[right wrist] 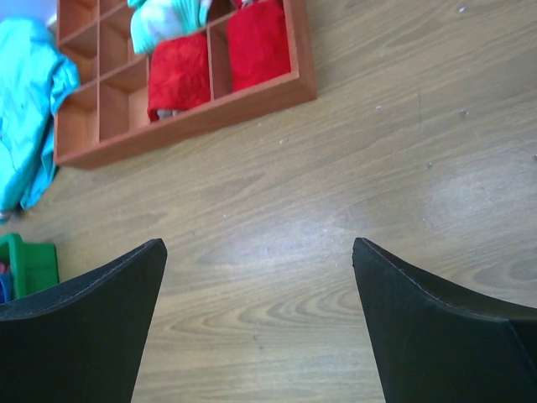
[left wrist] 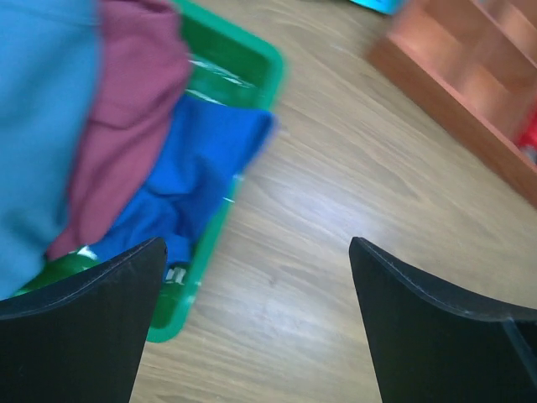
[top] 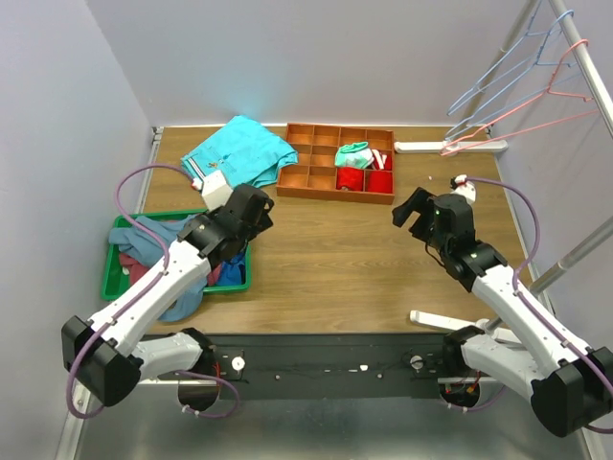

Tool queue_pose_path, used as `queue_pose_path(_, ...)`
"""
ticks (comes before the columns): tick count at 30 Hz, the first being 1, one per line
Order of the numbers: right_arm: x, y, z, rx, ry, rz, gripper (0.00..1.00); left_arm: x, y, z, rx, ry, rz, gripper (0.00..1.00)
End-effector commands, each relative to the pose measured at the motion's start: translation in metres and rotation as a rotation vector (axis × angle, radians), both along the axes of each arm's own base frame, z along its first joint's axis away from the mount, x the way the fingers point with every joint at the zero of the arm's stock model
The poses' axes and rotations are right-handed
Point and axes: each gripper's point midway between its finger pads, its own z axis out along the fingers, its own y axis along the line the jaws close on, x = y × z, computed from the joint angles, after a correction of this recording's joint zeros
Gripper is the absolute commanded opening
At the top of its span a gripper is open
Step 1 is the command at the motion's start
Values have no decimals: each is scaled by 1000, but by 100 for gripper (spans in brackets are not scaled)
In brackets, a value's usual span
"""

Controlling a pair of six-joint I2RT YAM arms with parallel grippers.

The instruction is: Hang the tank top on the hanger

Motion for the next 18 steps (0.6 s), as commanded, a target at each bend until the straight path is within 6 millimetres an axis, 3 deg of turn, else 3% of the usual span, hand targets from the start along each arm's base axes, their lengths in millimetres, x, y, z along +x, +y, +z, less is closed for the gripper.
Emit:
queue_pose_path(1,-9,16,-17,-10,23,133,100,-14,52,-26,-25,158,271,99)
queue_pose_path(4,-10,20,-27,-15,49,163,100,-15,83,-42,-26,219,383,99)
queue_pose_path(9,-12,24,-41,-20,110,184,100,-19,129,-43,46,225,566,99)
queue_pose_path(12,-14,26,-44,-17,115,195,100,-16,149,-53,48,241,645,98)
queue_pose_path(18,-16,27,-41,-8,101,206,100,-11,168,-79,42,257,714,94)
